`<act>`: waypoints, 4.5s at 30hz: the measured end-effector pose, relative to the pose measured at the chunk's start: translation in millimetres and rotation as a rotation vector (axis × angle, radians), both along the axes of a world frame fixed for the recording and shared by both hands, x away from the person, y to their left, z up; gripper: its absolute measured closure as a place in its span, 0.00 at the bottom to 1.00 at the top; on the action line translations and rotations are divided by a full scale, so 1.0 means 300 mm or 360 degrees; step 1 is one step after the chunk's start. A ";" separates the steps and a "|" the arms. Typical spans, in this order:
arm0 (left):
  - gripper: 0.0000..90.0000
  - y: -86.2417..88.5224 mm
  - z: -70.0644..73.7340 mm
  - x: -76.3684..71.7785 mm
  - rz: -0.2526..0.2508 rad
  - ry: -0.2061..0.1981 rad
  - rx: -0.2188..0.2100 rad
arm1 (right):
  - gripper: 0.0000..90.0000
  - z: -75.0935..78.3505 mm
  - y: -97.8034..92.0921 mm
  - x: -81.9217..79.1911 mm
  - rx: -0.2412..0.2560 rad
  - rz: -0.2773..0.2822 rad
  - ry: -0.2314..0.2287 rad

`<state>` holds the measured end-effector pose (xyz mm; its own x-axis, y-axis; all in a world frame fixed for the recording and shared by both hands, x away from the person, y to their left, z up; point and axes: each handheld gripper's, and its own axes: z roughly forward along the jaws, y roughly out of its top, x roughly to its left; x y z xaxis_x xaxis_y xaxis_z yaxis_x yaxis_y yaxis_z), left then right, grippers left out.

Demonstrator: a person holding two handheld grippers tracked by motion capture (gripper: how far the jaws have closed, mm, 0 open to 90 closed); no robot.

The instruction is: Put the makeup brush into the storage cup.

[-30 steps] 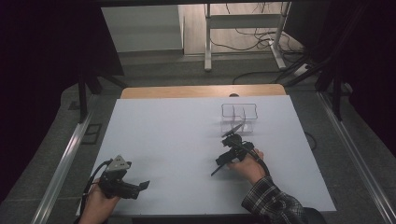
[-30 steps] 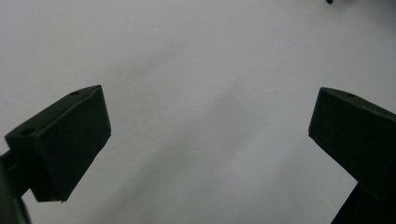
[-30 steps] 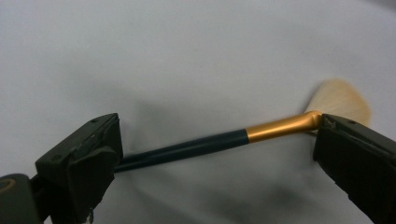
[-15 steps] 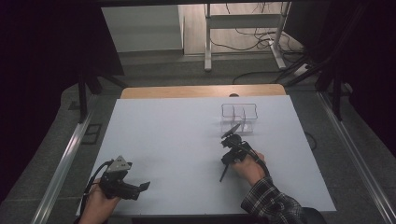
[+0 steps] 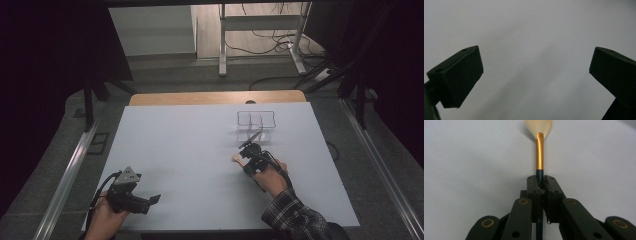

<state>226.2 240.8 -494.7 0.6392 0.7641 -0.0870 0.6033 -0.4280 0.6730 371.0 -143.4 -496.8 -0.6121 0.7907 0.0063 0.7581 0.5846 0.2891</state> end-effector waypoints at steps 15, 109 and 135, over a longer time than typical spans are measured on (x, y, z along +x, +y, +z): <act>0.00 0.003 0.004 -0.002 0.0000 -0.0019 -0.0028 | 0.93 0.014 -0.033 -0.020 0.0122 0.0066 -0.0067; 0.00 0.015 0.004 -0.005 -0.0069 -0.0160 -0.0179 | 0.93 0.201 -0.175 -0.087 0.0693 0.0096 -0.0846; 0.00 0.015 0.001 -0.003 -0.0073 -0.0156 -0.0165 | 0.93 0.252 -0.155 -0.026 0.0760 0.0081 -0.0884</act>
<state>225.2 245.3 -494.4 0.6825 0.7242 -0.0991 0.5137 -0.3788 0.7698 363.1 -189.9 -421.1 -0.6611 0.7500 0.0212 0.4011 0.3294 0.8547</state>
